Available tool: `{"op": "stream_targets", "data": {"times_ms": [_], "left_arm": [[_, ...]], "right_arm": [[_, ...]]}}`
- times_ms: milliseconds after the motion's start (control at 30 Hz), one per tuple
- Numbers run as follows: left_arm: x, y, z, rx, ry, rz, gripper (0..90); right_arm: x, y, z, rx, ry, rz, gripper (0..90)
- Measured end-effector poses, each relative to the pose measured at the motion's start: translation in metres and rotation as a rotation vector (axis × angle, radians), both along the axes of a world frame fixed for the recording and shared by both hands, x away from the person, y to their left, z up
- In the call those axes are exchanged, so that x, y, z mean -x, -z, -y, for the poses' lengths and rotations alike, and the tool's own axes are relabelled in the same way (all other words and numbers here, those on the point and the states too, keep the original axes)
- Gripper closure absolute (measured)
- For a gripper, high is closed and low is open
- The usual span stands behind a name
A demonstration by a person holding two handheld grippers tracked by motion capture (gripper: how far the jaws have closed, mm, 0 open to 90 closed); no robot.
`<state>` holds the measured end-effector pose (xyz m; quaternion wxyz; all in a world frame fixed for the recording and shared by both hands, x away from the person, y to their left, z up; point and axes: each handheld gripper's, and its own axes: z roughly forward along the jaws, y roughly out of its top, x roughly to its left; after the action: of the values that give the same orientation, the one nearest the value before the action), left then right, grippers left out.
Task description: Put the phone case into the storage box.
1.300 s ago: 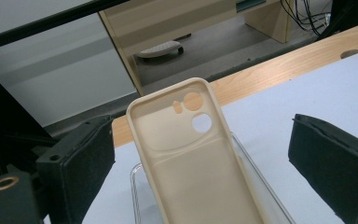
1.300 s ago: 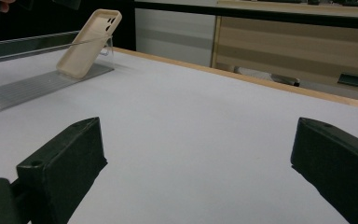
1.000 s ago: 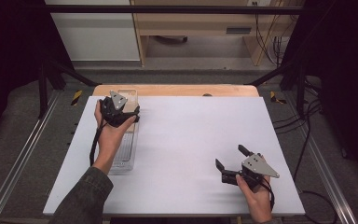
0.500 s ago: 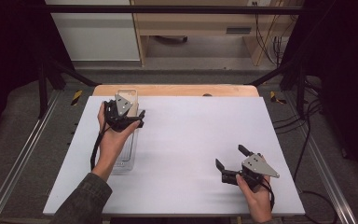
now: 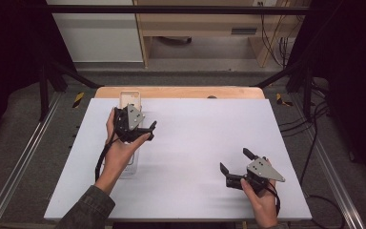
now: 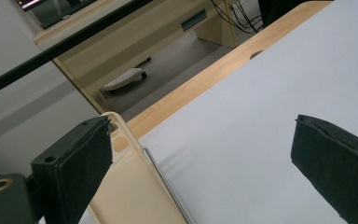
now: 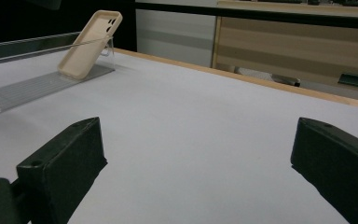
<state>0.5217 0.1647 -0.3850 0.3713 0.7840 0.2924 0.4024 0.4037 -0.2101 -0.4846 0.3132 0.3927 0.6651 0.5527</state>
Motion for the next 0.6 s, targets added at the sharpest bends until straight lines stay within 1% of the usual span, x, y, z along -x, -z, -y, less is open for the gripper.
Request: {"op": "stream_targets", "data": {"times_ms": [100,133,233,300,333,400,500,600], "left_arm": [[0.006,0.001,0.003,-0.014,0.017,0.011,4.6],[0.008,0.001,0.004,-0.013,0.023,0.009,4.6],[0.013,0.003,0.009,-0.03,0.044,0.013,4.6],[0.017,0.003,0.012,-0.031,0.06,0.016,4.3],[0.019,0.003,0.014,-0.04,0.066,0.02,4.3],[0.023,0.003,0.017,-0.077,0.077,0.039,4.2],[0.029,0.003,0.021,-0.088,0.096,0.044,4.1],[0.036,0.004,0.024,-0.087,0.112,0.048,4.1]], "right_arm": [[0.0,0.0,0.0,0.0,-0.001,0.002,2.6],[0.0,0.0,0.0,0.0,-0.001,0.002,2.7],[0.0,0.0,0.0,0.0,0.0,0.001,2.6],[0.0,0.0,0.0,0.0,0.0,0.001,2.7],[0.0,0.0,0.0,0.001,0.0,0.001,2.7],[0.0,0.0,0.001,0.001,0.002,0.001,2.7],[0.0,0.0,0.001,0.001,0.007,0.001,2.6],[0.0,0.0,0.001,0.003,0.005,0.001,2.6]]}}
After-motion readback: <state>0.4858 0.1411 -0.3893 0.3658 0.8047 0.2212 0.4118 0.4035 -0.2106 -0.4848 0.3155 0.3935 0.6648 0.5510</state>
